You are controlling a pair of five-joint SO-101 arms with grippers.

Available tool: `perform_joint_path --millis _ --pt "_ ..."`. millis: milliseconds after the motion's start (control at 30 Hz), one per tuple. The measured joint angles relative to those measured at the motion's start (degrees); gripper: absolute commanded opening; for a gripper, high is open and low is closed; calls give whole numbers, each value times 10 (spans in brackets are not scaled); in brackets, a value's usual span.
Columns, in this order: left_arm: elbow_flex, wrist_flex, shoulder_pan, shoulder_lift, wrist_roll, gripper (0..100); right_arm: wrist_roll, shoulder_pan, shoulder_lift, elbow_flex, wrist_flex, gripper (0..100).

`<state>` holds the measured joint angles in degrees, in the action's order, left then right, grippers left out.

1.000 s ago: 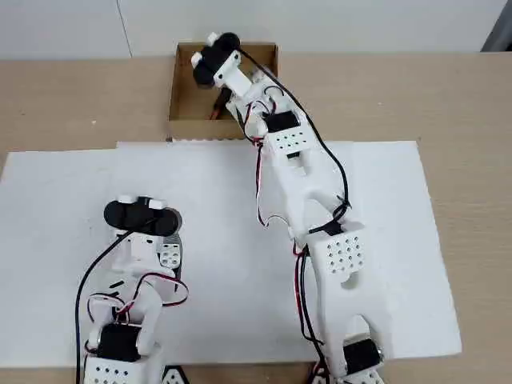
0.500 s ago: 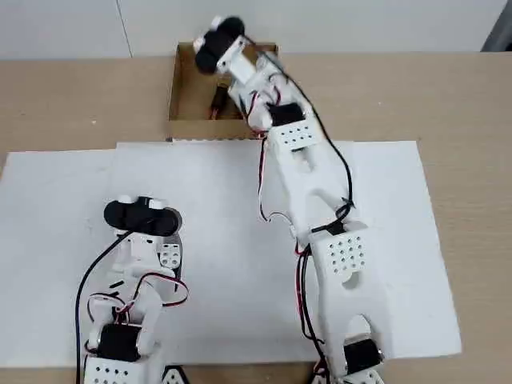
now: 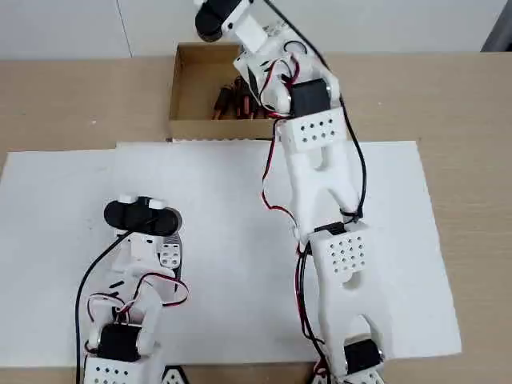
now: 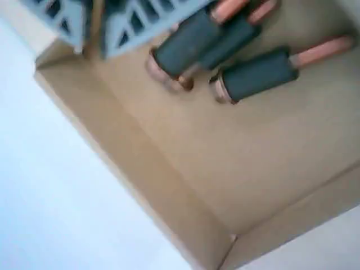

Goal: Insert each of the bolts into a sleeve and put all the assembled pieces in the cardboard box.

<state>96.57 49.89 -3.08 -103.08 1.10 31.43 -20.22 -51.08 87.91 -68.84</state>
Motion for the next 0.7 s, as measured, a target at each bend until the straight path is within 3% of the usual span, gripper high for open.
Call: perform_joint_path --millis 167,433,700 --pt "0 0 0 0 0 6 -11 13 2 35 -104 2" --pt "0 0 0 0 0 6 -115 44 131 36 -252 2" --pt "0 0 0 0 0 6 -152 67 258 36 -271 2"
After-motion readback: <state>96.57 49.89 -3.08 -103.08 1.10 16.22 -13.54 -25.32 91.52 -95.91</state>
